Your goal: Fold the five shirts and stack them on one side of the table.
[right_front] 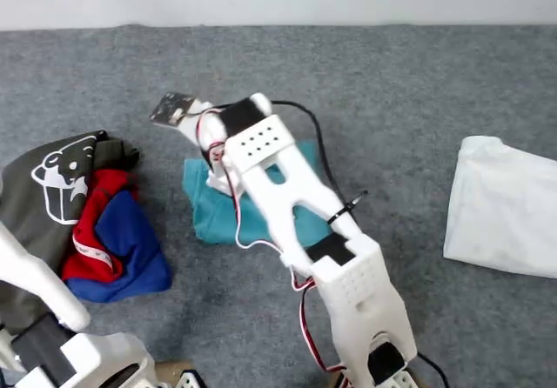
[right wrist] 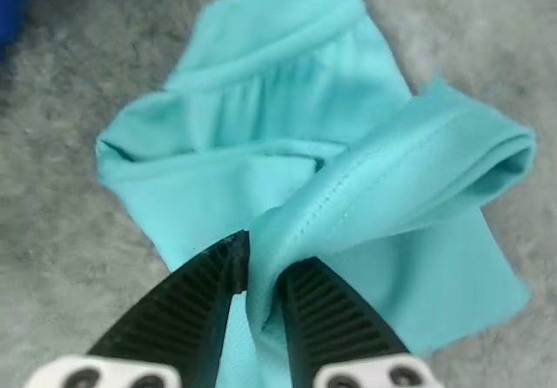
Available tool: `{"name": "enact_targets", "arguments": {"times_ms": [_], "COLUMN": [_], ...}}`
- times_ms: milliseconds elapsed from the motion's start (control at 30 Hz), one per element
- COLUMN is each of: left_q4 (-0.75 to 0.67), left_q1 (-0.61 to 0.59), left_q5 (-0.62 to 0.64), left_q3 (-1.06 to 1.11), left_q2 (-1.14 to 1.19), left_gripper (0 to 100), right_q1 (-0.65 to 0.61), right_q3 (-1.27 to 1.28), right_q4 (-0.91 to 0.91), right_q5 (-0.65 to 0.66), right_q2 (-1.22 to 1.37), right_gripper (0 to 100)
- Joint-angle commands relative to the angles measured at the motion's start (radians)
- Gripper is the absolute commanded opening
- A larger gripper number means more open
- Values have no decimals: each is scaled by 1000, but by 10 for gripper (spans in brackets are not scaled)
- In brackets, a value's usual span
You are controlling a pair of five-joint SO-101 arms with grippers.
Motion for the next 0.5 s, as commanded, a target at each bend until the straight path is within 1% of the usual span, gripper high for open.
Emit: {"name": "enact_targets", "arguments": {"times_ms": [0, 100, 233, 300, 467], "left_q4": [21, 12, 9, 9, 8], "left_q1": [8, 8, 8, 8, 9], "left_q5": [-9, -9, -9, -9, -9], "left_q3": [1, 1, 1, 1, 1], "left_q2": [-44, -44, -44, -44, -44], "left_gripper": [16, 16, 16, 16, 16], "right_q1": [-22, -31, -53, -76, -99], "right_q3": [-15, -15, -17, -17, -17], "right_q4": [-50, -84, -91, -82, -27], "right_q5": [-9, -6, -8, -8, -3], "right_q2": [-5, 1, -5, -15, -87], "right_gripper": [9, 45, 163, 206, 214]}}
